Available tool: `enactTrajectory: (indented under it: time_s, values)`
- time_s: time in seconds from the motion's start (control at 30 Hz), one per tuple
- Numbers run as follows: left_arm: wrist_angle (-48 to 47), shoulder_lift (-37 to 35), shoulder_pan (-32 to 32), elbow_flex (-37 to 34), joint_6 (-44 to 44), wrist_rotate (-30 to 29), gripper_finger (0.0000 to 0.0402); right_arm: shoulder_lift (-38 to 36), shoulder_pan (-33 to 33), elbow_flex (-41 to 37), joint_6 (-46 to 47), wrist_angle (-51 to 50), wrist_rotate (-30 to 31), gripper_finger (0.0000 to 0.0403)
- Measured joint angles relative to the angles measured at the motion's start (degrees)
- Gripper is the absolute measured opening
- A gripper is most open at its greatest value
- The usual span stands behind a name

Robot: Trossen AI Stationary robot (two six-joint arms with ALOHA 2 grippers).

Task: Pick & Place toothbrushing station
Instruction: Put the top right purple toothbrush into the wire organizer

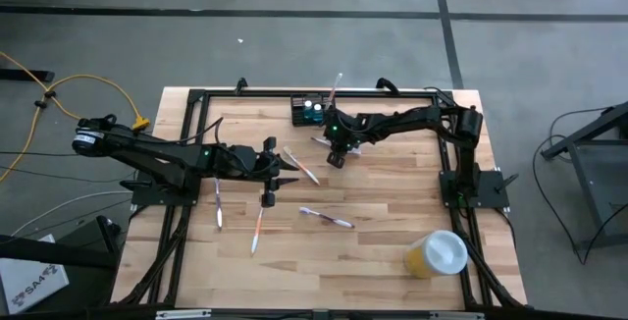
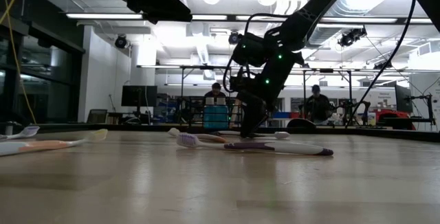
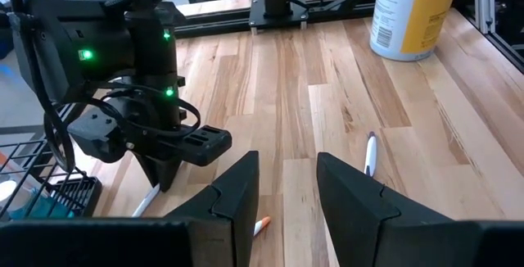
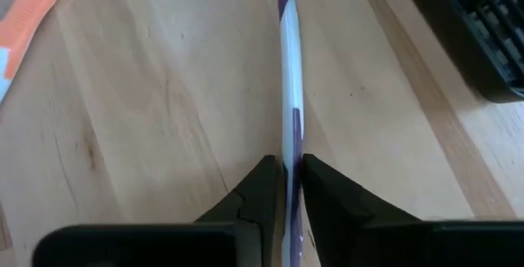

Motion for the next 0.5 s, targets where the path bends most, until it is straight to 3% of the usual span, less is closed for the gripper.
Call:
enactTrajectory:
  time_s: [0.17, 0.5]
  values:
    - [0.01, 0.01, 0.00, 0.00, 0.00, 0.00, 0.0120, -0.02, 0.00, 0.00, -0.59, -0.03, 0.00, 0.0014]
    - [0.02, 0.00, 0.00, -0.02, 0.00, 0.00, 0.0120, -0.15, 0.29, 0.00, -0.70, -0.04, 0.28, 0.0008]
